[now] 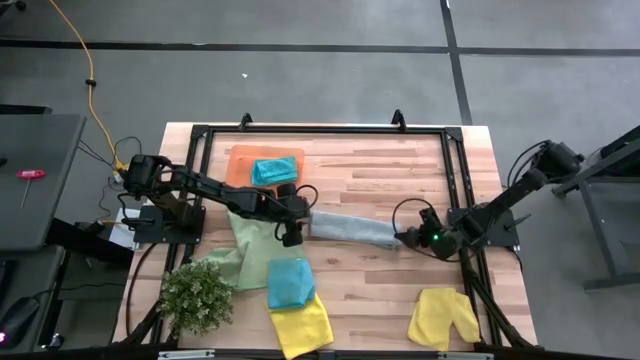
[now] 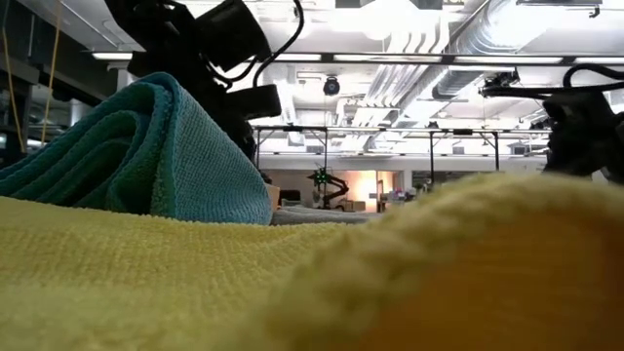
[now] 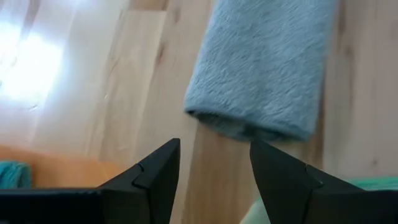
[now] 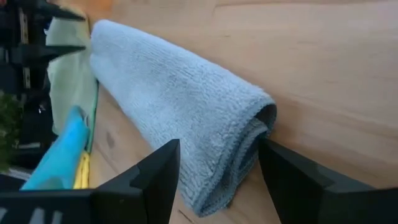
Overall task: Fold microfiber towels
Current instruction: Fold the gray microfiber cloth
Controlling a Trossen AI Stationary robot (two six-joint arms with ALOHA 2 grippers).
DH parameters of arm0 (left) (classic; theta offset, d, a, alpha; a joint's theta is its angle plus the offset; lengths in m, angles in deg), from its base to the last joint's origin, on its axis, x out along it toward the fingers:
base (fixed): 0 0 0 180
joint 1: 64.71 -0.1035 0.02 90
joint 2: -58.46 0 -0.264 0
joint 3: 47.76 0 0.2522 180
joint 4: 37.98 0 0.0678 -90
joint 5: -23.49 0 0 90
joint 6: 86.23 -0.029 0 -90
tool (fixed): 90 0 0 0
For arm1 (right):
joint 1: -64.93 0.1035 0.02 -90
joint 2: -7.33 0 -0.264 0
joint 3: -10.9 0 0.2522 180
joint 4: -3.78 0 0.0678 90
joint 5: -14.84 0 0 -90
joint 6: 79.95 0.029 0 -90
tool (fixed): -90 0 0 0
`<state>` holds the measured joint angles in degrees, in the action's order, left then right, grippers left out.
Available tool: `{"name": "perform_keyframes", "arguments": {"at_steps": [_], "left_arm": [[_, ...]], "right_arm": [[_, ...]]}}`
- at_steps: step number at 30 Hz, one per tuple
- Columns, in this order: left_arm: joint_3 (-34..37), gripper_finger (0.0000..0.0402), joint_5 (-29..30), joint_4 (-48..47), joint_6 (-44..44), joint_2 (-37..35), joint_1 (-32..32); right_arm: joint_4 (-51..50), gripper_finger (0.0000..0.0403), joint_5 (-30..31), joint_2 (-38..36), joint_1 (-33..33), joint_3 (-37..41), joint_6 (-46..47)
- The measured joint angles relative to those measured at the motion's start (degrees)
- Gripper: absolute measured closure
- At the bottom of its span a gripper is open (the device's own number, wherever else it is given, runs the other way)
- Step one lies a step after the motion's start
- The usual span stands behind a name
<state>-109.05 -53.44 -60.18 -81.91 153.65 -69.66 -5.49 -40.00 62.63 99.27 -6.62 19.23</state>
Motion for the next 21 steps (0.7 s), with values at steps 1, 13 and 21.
{"name": "perform_keyframes", "arguments": {"at_steps": [1, 13, 21], "left_arm": [[0.0, 0.0218, 0.23, -0.34, 0.05, 0.0, -0.02], [0.0, 0.0218, -0.44, -6.74, 6.16, 0.02, -0.02], [-0.07, 0.0242, -2.46, -1.0, 1.24, 3.91, 0.13]], "right_arm": [[0.3, 0.0192, -0.84, 0.45, -0.62, -0.2, -0.74], [4.78, 0.0192, -7.31, 6.79, -5.13, -1.99, -1.86], [4.39, 0.0192, -9.28, 7.8, -6.25, -3.97, -5.3]]}}
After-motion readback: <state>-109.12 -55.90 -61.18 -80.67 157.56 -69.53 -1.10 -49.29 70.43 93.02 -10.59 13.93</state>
